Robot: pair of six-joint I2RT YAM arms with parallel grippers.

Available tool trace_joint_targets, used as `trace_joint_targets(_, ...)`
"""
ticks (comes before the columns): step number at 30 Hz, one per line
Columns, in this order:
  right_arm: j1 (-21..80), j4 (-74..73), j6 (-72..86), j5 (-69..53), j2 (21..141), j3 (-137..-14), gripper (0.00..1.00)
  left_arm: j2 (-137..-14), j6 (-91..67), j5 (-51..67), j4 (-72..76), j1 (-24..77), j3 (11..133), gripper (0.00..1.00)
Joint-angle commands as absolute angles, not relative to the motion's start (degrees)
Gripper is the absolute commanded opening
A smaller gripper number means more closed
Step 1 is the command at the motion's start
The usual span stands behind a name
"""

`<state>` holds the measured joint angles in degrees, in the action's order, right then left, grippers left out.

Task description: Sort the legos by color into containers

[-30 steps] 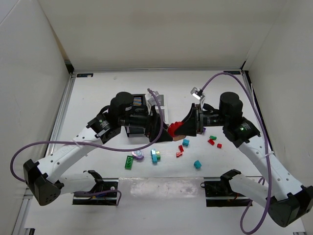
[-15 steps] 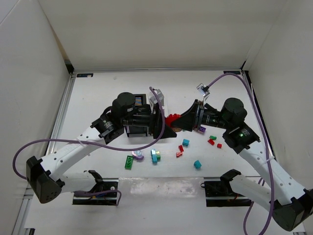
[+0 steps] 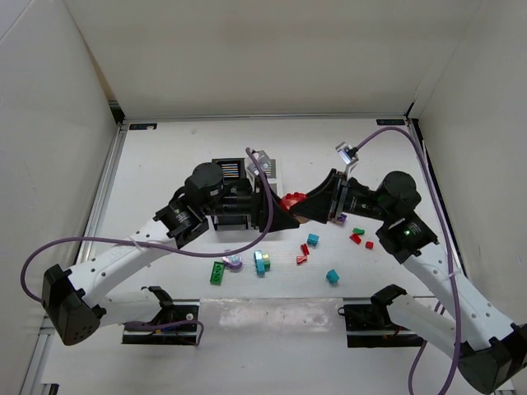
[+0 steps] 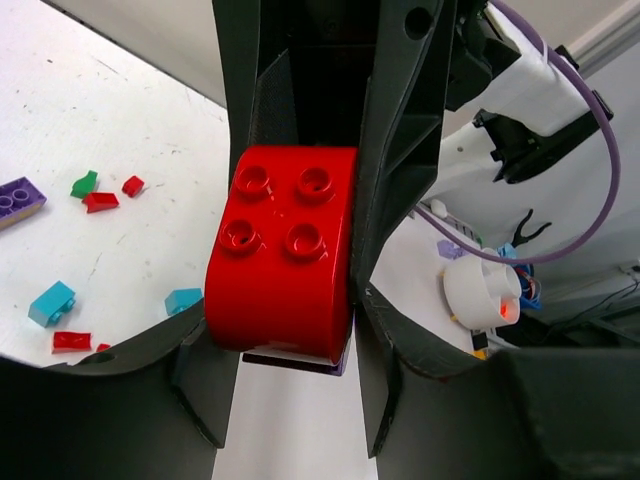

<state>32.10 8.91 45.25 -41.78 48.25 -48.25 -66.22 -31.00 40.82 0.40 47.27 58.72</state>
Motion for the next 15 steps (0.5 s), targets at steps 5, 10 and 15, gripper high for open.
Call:
trace_joint_targets(5,23.5,14.1,48.9,-35.1,46.8,-49.0,0.0,-63.0,-32.4,39.5,0.4,47.4,55.4,0.24)
trace_joint_targets(10,17.8,13.4,49.3,-35.3,46.6,-49.6,0.0,-62.9,-32.6,38.2,-2.6,47.4,54.0,0.2)
trace_joint_targets(15,15.2,13.4,49.6,-34.7,45.8,-48.8,0.0,-62.5,-32.9,36.9,-3.8,47.1,52.6,0.18)
